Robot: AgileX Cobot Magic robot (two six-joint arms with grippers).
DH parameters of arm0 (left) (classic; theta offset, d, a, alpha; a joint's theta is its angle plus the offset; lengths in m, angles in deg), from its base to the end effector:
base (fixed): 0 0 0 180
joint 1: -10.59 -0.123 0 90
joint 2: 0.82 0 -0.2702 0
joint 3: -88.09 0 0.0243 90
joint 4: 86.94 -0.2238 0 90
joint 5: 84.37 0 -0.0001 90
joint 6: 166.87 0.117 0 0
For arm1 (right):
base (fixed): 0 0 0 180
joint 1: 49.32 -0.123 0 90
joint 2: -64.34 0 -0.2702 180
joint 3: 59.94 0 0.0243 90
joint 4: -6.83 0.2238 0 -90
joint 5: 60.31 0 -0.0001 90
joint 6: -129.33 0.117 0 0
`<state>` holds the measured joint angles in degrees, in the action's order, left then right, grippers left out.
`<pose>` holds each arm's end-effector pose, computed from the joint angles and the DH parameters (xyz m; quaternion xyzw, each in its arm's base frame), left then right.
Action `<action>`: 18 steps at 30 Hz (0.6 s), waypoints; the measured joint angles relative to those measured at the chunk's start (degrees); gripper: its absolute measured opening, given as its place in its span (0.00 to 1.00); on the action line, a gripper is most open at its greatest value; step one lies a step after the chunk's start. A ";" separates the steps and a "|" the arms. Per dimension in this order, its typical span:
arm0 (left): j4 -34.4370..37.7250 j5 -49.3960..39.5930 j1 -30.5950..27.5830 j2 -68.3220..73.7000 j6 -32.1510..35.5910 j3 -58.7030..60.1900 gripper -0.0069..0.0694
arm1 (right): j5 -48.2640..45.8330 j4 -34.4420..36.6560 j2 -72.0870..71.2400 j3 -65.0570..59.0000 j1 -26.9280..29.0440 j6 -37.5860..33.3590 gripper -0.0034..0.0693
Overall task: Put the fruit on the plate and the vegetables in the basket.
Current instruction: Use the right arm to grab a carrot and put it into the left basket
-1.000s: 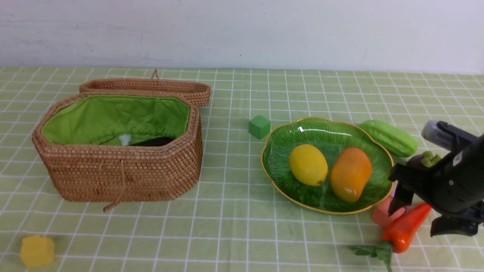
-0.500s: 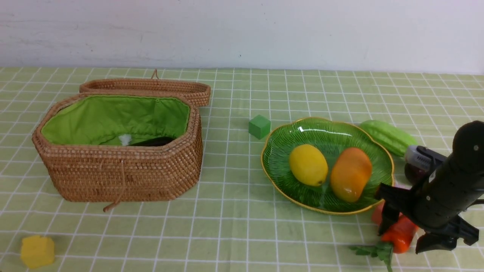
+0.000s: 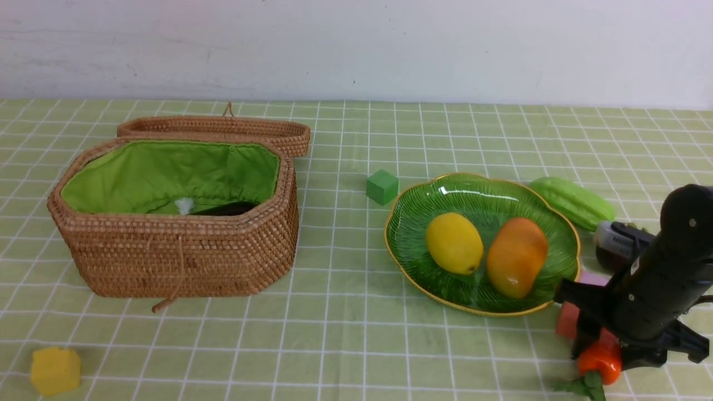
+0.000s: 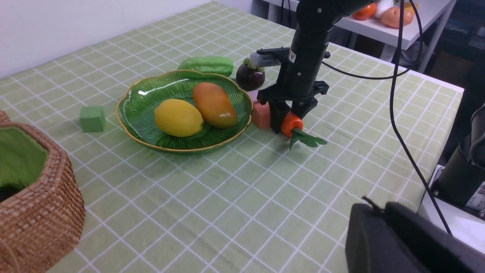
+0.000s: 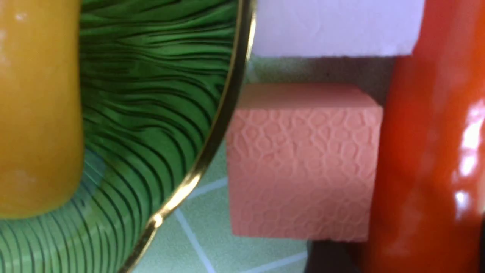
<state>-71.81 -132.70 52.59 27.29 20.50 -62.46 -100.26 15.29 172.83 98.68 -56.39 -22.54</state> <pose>0.0207 -0.0493 0.3613 0.3208 0.7232 -0.3031 0.5312 0.2905 0.0472 0.1399 0.2328 0.9671 0.0765 0.0686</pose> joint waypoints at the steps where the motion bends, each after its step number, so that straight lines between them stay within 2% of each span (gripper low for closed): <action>1: 0.06 -0.05 0.00 0.00 0.00 0.00 0.14 | -0.35 0.26 -0.25 0.00 0.00 -0.18 0.55; 11: 0.54 -0.05 0.00 0.00 0.00 0.00 0.14 | -5.25 0.15 -9.20 -0.12 0.00 -0.94 0.55; 18: 0.54 -0.05 0.00 0.00 0.00 0.00 0.14 | -15.49 -1.50 -19.16 2.07 -0.06 -0.94 0.55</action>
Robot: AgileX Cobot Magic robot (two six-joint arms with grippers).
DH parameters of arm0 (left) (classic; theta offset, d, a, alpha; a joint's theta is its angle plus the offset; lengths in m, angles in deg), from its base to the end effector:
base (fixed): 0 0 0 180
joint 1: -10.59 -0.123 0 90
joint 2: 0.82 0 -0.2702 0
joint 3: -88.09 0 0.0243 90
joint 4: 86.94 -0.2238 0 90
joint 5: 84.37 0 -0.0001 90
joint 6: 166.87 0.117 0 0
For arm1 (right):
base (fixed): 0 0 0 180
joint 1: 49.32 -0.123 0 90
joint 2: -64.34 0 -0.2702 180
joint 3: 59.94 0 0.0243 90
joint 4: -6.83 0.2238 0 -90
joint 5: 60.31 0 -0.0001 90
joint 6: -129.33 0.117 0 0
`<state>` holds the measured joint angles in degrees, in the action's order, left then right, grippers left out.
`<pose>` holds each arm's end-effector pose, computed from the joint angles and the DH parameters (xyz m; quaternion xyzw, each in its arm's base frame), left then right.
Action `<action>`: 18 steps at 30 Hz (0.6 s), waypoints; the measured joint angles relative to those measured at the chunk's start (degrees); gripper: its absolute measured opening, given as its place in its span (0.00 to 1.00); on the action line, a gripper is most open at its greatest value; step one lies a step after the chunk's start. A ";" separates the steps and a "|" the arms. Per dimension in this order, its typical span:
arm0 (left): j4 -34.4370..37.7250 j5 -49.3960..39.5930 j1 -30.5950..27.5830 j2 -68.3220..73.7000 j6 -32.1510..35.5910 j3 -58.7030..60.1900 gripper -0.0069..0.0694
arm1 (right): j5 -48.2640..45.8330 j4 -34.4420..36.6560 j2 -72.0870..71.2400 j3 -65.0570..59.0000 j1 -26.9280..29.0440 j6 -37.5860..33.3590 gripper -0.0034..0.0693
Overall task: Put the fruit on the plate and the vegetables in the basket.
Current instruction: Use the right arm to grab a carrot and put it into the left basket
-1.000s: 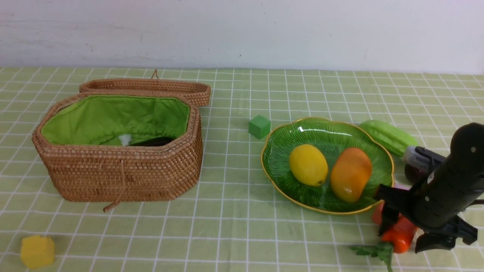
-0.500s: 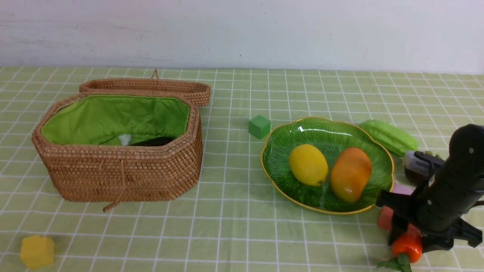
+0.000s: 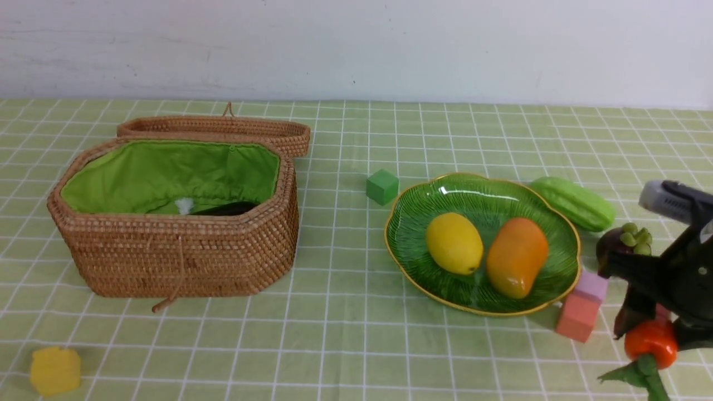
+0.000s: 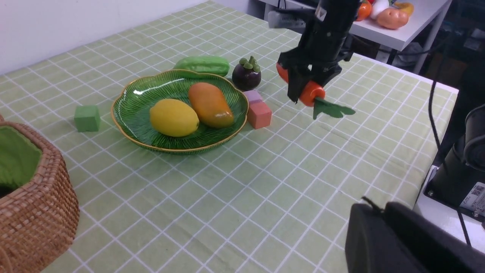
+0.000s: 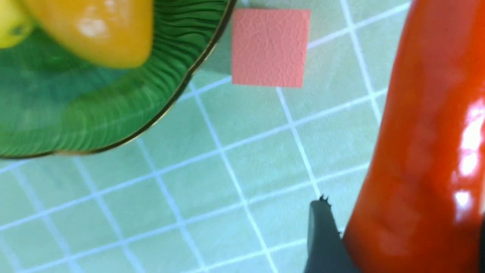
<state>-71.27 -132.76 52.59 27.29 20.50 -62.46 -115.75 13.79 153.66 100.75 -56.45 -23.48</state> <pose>0.0200 -0.0498 0.3614 0.3204 0.7232 -0.3073 0.5291 0.2455 0.0425 0.2329 0.1989 0.9687 0.0927 0.1161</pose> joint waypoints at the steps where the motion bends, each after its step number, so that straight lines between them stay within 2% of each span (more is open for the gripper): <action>1: 0.00 0.00 0.00 0.00 0.00 0.00 0.14 | -0.86 0.00 -1.05 0.89 -0.31 -0.15 0.55; 4: -0.92 0.00 0.00 0.00 -0.81 0.00 0.15 | -2.33 0.33 -5.08 5.18 -2.98 -2.14 0.55; 6: -3.83 0.27 0.00 0.00 -3.64 0.00 0.15 | -2.53 1.19 -5.67 8.95 -6.17 -5.11 0.55; 11: -21.73 1.45 0.00 0.00 -21.32 0.00 0.15 | -0.97 4.20 0.67 22.89 -18.04 -15.37 0.55; 12: -23.39 1.45 0.00 0.00 -22.12 0.00 0.15 | -0.75 4.41 1.14 24.24 -18.51 -15.84 0.55; 13: -29.73 1.36 0.00 0.00 -29.06 0.00 0.15 | 0.05 5.10 6.04 29.82 -22.64 -19.98 0.55; 18: -43.83 -0.62 0.00 0.00 -42.41 -0.05 0.16 | 2.16 6.20 22.04 48.96 -30.80 -29.93 0.55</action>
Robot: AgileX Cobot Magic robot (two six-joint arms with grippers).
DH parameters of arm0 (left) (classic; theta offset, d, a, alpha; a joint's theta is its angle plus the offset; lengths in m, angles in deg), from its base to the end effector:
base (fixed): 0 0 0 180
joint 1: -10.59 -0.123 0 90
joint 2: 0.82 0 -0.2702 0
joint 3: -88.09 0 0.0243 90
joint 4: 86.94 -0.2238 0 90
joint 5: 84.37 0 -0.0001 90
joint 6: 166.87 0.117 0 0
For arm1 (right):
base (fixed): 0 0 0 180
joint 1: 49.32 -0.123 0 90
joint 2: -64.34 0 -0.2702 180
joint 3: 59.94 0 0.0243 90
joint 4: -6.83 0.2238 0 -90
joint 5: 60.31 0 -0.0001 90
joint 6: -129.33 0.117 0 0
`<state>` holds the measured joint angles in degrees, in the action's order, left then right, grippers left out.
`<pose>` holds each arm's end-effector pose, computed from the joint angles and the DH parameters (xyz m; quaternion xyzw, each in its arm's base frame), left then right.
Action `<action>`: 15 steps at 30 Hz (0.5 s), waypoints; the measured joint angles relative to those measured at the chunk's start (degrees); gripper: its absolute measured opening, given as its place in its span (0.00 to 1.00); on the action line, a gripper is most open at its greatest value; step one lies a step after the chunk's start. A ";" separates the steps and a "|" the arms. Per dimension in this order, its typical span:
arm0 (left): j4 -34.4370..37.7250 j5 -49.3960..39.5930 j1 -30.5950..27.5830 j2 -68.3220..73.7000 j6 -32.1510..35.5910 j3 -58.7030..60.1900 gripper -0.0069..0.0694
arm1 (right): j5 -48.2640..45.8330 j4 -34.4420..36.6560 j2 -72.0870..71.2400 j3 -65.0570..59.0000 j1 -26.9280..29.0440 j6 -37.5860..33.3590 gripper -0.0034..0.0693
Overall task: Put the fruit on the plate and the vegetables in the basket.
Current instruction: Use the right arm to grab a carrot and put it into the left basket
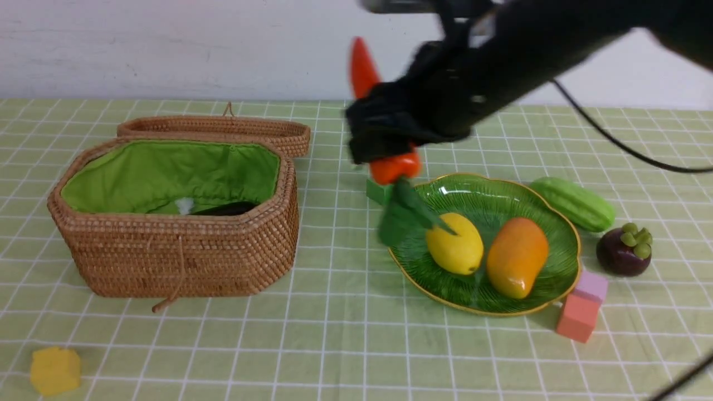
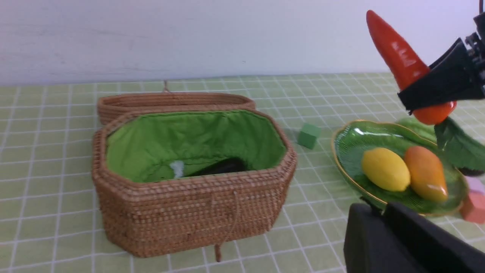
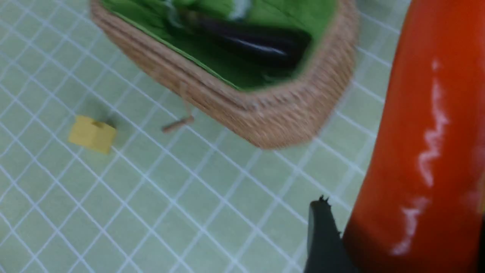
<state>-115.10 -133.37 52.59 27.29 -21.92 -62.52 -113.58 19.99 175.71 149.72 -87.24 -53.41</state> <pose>0.0605 0.0016 0.3665 0.0651 0.7747 -0.1717 0.6051 0.3014 0.2619 0.3506 -0.2924 0.8703 0.2208 0.3290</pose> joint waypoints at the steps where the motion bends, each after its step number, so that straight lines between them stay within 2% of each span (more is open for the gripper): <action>1: -1.60 -0.37 0.00 0.00 -1.58 0.00 0.16 | 0.43 0.27 3.53 4.29 -1.14 -1.97 0.55; 9: -4.08 -1.47 0.00 0.00 -4.87 0.00 0.16 | 3.61 3.10 27.12 34.19 -3.41 -10.93 0.55; 15: -3.40 -1.65 0.00 0.00 -5.22 0.00 0.16 | 8.84 8.53 37.72 44.63 -3.46 -15.46 0.55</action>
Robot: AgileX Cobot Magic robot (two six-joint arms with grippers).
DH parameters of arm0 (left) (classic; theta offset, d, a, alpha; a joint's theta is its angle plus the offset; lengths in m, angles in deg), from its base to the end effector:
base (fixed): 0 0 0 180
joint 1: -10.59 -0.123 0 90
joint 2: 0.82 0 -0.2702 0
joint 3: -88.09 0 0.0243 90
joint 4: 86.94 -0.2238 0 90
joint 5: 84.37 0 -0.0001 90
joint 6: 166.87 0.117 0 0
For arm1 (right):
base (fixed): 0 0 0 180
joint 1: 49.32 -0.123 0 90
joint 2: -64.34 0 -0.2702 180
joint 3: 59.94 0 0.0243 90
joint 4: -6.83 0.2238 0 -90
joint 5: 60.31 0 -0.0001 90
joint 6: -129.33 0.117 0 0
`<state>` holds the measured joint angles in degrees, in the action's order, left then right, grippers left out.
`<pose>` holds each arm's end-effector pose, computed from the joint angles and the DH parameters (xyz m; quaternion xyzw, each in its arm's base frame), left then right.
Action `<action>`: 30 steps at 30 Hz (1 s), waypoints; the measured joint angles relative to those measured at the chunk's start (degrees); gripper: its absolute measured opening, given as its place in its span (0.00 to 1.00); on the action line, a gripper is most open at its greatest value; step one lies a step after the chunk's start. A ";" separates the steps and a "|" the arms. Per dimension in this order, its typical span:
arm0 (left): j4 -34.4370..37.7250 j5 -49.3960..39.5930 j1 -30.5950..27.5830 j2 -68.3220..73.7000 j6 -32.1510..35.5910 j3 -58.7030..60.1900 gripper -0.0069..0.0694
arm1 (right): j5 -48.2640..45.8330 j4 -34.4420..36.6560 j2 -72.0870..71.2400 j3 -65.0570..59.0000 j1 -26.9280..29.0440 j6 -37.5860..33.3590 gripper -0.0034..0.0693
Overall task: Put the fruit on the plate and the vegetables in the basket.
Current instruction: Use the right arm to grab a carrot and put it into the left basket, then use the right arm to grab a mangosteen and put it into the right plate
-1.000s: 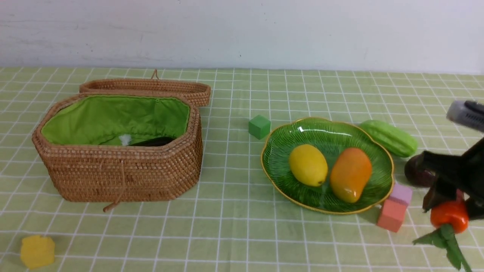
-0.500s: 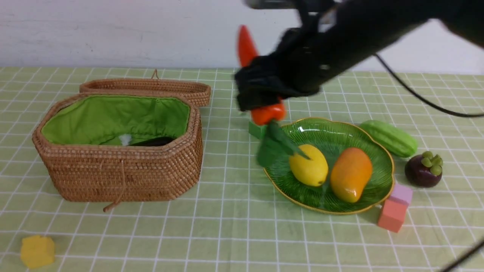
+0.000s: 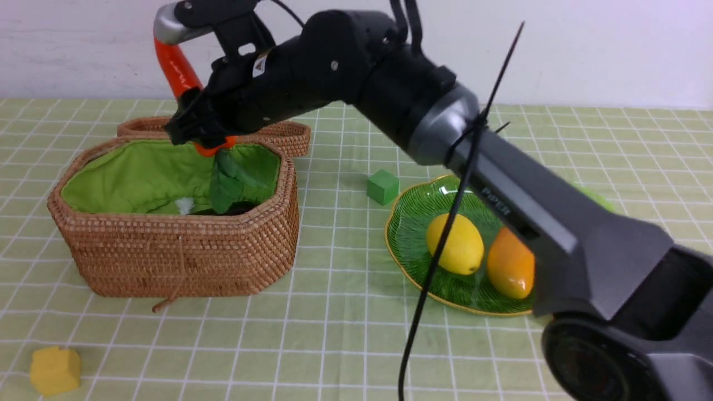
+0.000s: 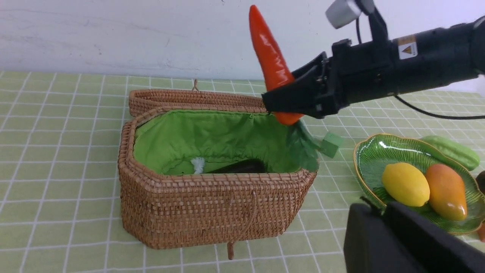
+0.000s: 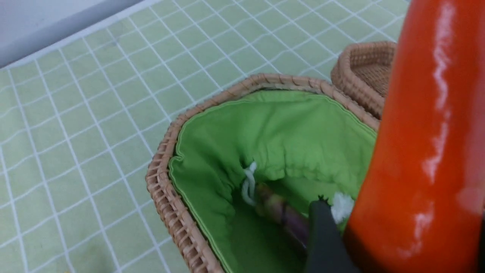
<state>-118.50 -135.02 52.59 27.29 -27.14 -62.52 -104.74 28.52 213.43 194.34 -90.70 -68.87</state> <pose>0.0624 0.0076 0.3658 0.0280 0.7789 -0.1670 0.6038 0.3866 0.3810 0.2923 -0.3782 0.7598 0.2777 0.4501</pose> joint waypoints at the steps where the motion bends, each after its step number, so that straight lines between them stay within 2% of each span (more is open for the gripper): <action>1: 0.20 -0.07 0.00 0.00 0.00 0.00 0.16 | 0.66 0.41 0.92 0.48 -0.08 -1.08 0.55; 3: 0.39 -0.12 0.00 0.00 0.00 0.00 0.16 | 1.46 0.95 1.99 0.68 -0.41 -3.72 0.56; 5: 0.51 -0.12 0.00 0.00 0.00 0.00 0.16 | 1.59 0.88 2.46 0.80 -0.75 -5.55 0.62; 7: 1.04 -0.12 0.00 0.00 0.00 0.00 0.16 | 1.65 -0.13 2.51 0.86 -1.05 -6.18 0.77; 8: 1.02 -0.12 0.00 0.00 0.00 0.00 0.16 | 1.65 -0.23 2.51 0.92 -1.05 -6.24 0.78; 9: 1.30 -0.12 0.00 0.00 0.00 0.00 0.16 | 1.44 -0.89 2.16 0.92 -1.12 -6.38 0.88; 11: 1.71 -0.06 0.00 0.00 0.00 0.00 0.16 | -0.29 -2.41 0.98 0.92 -1.12 -6.49 0.96; 15: 2.84 0.53 0.00 0.00 0.33 0.00 0.16 | -6.25 -5.30 -2.76 0.92 -0.75 -4.42 0.95; 19: 6.34 2.87 0.00 0.00 4.42 0.00 0.17 | -16.82 -9.18 -10.63 1.09 0.25 2.56 0.78; 20: 6.60 2.99 0.00 0.00 4.42 0.00 0.17 | -17.53 -9.45 -10.63 1.09 0.32 2.91 0.77; 22: 10.33 4.22 0.00 0.00 8.08 0.00 0.17 | -25.29 -13.12 -15.07 1.32 1.51 6.42 0.58; 23: 11.84 4.56 0.00 0.00 9.88 0.00 0.17 | -26.21 -14.00 -16.25 1.25 1.86 6.99 0.53; 26: 19.41 5.50 0.00 0.00 17.35 0.00 0.17 | -27.58 -17.69 -21.05 -2.56 3.87 9.87 0.24; 28: 24.43 5.56 0.00 0.07 21.95 0.00 0.17 | -27.74 -20.18 -25.09 -7.92 5.48 11.60 0.09; 30: 29.99 5.68 0.00 0.19 27.17 0.00 0.17 | -27.81 -22.92 -30.11 -14.67 7.49 13.66 0.03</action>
<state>-88.50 -129.35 52.59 27.48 0.03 -62.52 -132.55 5.60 183.32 179.67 -83.21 -55.22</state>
